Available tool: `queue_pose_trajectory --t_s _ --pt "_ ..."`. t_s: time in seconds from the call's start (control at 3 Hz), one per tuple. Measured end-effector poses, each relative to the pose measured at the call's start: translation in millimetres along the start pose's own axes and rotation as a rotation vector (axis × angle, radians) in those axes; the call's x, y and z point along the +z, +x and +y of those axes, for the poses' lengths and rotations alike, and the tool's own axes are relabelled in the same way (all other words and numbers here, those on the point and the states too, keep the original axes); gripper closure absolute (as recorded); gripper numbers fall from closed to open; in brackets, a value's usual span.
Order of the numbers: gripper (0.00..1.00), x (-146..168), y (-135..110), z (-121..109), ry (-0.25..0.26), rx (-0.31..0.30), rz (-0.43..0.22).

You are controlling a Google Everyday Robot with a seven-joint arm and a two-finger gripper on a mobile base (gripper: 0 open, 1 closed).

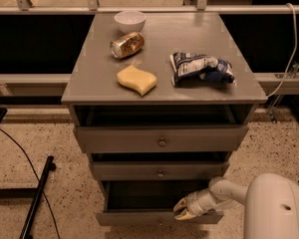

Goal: Open bottom drawer

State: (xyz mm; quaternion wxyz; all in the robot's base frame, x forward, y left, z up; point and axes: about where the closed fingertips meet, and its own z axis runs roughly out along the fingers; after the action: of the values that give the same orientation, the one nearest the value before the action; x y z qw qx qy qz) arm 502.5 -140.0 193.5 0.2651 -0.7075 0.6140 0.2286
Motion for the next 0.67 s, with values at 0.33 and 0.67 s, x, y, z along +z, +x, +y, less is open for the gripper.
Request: queue_pose_trajectory --t_s 0.33,0.67 --pt "0.82 1.5 -0.8 0.9 -0.003 0.0 -0.002" --pt "0.59 0.9 -1.4 0.9 -0.003 0.0 -0.002"
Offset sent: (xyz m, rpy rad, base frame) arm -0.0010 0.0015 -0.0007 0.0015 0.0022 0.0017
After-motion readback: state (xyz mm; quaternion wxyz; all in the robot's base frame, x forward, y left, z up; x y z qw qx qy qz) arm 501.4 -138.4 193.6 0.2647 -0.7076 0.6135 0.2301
